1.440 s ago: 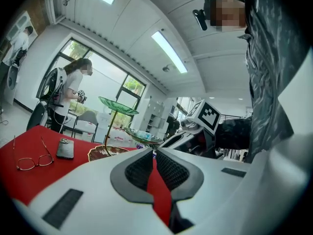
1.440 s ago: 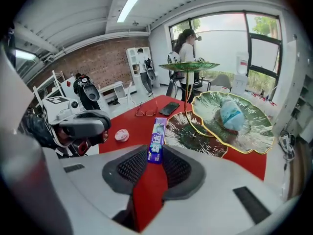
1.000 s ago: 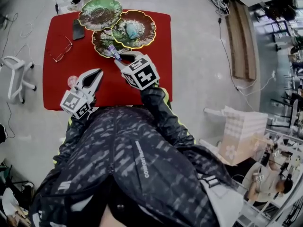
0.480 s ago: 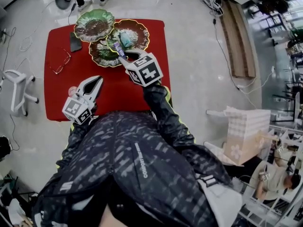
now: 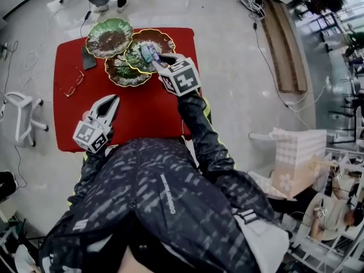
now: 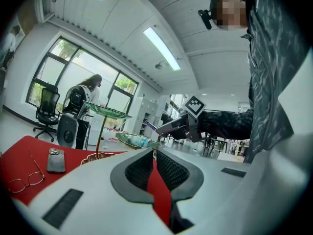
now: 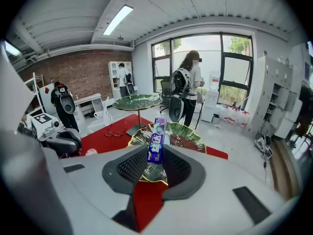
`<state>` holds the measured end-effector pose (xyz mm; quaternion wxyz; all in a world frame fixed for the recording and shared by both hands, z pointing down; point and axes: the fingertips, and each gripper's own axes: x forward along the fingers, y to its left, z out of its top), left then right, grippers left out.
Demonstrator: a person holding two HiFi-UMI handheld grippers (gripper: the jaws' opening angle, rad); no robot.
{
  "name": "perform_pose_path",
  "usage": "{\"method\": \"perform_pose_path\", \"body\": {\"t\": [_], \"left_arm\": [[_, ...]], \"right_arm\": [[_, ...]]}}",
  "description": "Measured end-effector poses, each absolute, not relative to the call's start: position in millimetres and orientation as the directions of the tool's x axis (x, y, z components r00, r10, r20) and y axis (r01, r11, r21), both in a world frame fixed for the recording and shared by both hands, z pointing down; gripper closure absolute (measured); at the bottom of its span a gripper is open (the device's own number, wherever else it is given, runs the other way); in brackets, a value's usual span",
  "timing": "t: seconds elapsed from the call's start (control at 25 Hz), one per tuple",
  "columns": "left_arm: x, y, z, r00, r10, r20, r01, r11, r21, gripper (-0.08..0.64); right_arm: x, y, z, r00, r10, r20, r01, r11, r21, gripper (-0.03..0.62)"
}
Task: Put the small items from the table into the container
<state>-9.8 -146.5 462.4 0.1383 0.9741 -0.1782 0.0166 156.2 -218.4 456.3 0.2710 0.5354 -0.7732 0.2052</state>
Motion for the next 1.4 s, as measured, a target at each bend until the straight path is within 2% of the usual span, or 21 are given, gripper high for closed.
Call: {"method": "perform_pose_path", "body": {"t": [0.4, 1.28, 1.4], "left_arm": [[-12, -148, 459, 0.931, -0.351, 0.095, -0.364, -0.896, 0.254, 0.548], [-34, -139, 464, 0.902, -0.415, 0.117, -0.431, -0.865, 0.257, 0.548], [-37, -137, 466, 0.900, -0.420, 0.117, -0.436, -0.863, 0.255, 0.548]], "right_arm": [[190, -241, 457, -0.221, -0.714, 0.664, -0.947, 0.319, 0.027, 0.491], [195, -263, 496, -0.161, -0.667, 0.727, -0.933, 0.344, 0.108, 0.491], [192, -262, 495, -0.164, -0.677, 0.718, -0.926, 0.357, 0.125, 0.471]]}}
